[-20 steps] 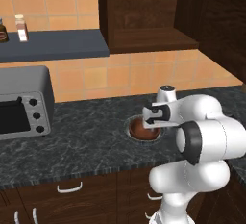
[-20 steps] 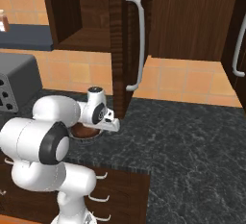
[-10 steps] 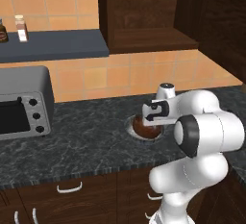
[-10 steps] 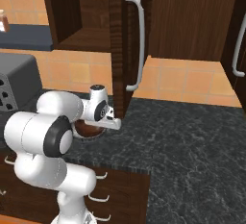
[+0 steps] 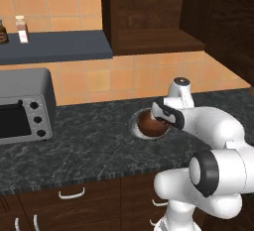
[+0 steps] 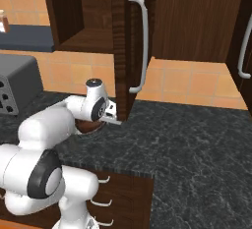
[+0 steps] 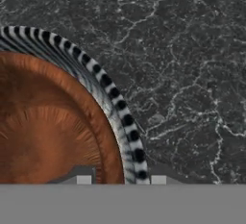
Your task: Pick up the bowls on the counter and stack them on top of one another in the open cabinet. Place the smaller bowl on top of the larger bowl.
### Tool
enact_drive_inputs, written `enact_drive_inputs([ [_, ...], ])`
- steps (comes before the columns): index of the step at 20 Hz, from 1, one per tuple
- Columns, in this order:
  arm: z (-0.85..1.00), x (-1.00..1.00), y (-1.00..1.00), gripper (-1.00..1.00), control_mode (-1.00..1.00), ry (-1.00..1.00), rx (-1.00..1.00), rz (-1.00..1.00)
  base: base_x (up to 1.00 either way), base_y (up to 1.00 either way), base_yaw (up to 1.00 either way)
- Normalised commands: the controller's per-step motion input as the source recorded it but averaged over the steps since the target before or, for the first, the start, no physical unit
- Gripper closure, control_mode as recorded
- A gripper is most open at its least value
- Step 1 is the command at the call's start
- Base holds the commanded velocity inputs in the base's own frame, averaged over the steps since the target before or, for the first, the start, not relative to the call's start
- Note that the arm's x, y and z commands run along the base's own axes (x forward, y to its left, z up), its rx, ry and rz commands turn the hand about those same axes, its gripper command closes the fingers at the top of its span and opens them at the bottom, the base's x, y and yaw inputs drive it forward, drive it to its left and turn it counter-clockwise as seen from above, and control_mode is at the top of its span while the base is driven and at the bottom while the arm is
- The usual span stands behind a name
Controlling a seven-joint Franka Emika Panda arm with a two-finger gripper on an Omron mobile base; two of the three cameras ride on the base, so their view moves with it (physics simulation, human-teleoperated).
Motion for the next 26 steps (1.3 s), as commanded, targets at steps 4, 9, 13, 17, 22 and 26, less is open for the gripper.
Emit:
enact_drive_inputs([
  [4,1.0,-0.52,0.0,1.0,-1.0,-0.46,0.05,-0.27,0.0,0.0,0.0],
  [9,1.0,-0.49,0.0,1.0,-1.0,-0.45,0.08,-0.35,0.0,0.0,0.0],
  [13,1.0,-0.33,-0.02,1.0,-1.0,-0.33,0.28,-0.36,0.0,0.0,0.0],
  [17,1.0,-0.32,-0.08,1.0,-1.0,-0.34,0.26,-0.34,0.0,0.0,0.0],
  [22,1.0,-0.24,-0.02,1.0,-1.0,-0.22,0.25,-0.25,0.0,0.0,0.0],
  [26,1.0,-0.33,-0.04,1.0,-1.0,-0.05,0.25,-0.11,0.0,0.0,0.0],
])
